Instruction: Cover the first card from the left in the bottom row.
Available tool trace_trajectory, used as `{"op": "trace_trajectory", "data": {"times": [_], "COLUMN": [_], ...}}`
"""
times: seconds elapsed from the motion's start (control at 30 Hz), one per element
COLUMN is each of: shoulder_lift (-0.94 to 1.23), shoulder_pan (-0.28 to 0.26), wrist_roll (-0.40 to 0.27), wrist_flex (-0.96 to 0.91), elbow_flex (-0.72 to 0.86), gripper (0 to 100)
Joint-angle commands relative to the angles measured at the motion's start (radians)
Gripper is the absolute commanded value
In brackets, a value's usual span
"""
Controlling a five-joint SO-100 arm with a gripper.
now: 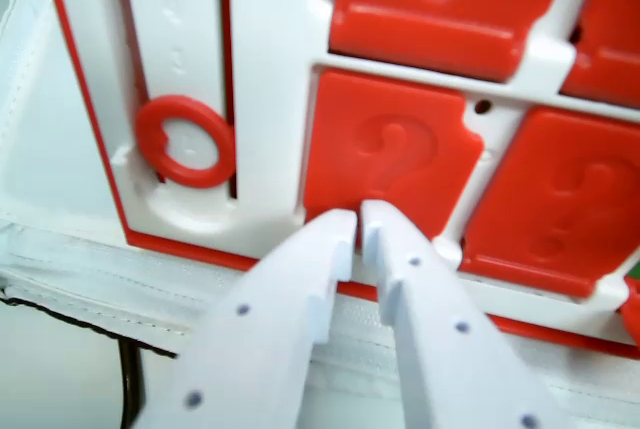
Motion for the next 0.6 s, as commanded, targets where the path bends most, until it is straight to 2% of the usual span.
{"op": "trace_trajectory", "data": {"times": [0.0, 0.3, 0.57], "shoulder_lift": [0.170, 0.462, 0.721], "shoulder_pan": [0.034, 0.067, 0.114], "wrist_roll": [0.014, 0.023, 0.041], "wrist_flex": [0.038, 0.193, 0.423], "elbow_flex": [-0.081, 0.044, 0.080], "gripper": [0, 0, 0]}}
